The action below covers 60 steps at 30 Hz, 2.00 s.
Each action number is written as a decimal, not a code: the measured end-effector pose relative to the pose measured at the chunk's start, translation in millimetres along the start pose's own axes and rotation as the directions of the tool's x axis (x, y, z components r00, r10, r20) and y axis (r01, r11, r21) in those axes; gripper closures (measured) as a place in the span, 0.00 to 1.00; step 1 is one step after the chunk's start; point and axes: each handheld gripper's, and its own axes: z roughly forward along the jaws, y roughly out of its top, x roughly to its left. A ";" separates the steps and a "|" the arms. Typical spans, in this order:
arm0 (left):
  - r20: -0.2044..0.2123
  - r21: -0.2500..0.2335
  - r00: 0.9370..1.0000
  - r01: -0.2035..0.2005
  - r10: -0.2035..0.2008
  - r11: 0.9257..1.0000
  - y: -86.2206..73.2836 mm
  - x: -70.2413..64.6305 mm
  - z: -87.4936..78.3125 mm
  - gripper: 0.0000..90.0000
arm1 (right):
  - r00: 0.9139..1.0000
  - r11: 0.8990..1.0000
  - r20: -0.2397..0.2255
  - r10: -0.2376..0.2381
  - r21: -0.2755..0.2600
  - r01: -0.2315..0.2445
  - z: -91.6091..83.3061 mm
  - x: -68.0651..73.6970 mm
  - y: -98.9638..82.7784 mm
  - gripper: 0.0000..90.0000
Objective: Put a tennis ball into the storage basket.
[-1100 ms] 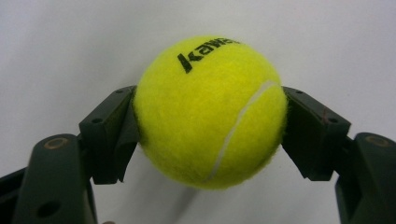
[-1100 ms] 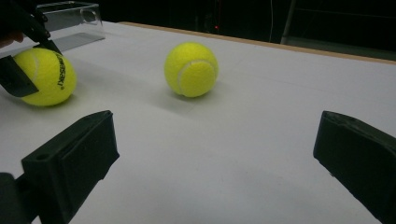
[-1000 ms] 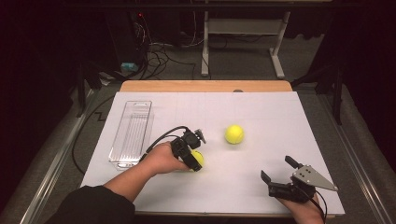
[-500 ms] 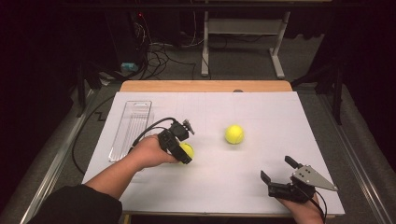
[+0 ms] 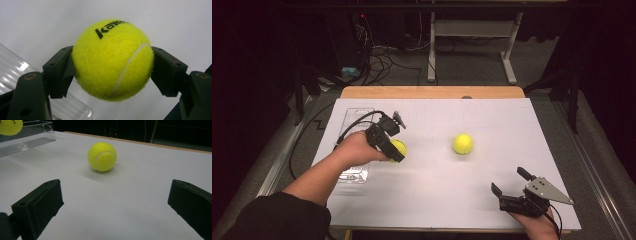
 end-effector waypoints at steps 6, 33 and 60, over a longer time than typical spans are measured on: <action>-0.017 -0.015 0.998 0.052 -0.052 0.999 -7.5 20.5 -14.3 0.29 | 1.000 1.000 0.000 0.000 -0.001 0.000 -0.2 0.0 0.1 0.00; -0.133 0.015 0.945 0.302 -0.297 0.953 -50.2 102.3 -36.9 0.29 | 1.000 1.000 0.000 0.000 0.007 0.000 0.9 0.2 -1.2 0.00; -0.125 0.076 0.922 0.376 -0.365 0.924 -51.1 126.0 15.4 0.29 | 1.000 1.000 0.004 -0.008 0.013 0.008 0.6 -0.6 -2.6 0.00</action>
